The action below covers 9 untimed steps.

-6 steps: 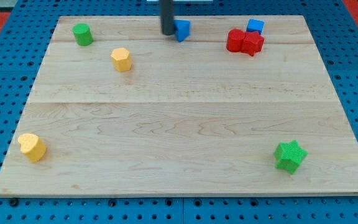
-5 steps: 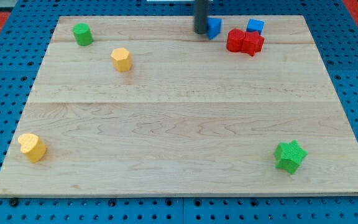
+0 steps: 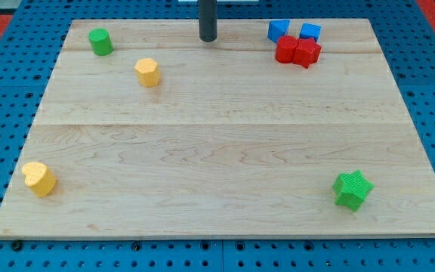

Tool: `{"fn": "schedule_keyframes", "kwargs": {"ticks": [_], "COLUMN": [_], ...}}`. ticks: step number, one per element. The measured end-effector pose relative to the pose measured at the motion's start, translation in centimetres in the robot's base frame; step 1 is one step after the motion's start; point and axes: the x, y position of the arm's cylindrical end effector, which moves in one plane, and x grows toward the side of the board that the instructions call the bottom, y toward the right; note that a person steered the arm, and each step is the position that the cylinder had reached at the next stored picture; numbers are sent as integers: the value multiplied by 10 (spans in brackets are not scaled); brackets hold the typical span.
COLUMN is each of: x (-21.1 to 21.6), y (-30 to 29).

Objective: Push the yellow hexagon towards center

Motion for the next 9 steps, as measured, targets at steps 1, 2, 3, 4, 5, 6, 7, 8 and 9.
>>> {"fn": "schedule_keyframes", "kwargs": {"ticks": [1,2,3,4,5,6,7,8,9], "x": [0,10,34,48,105,107,127,148,148], "y": [-6,-6,-15,-91,-96,-97,-168,-122,-63]}}
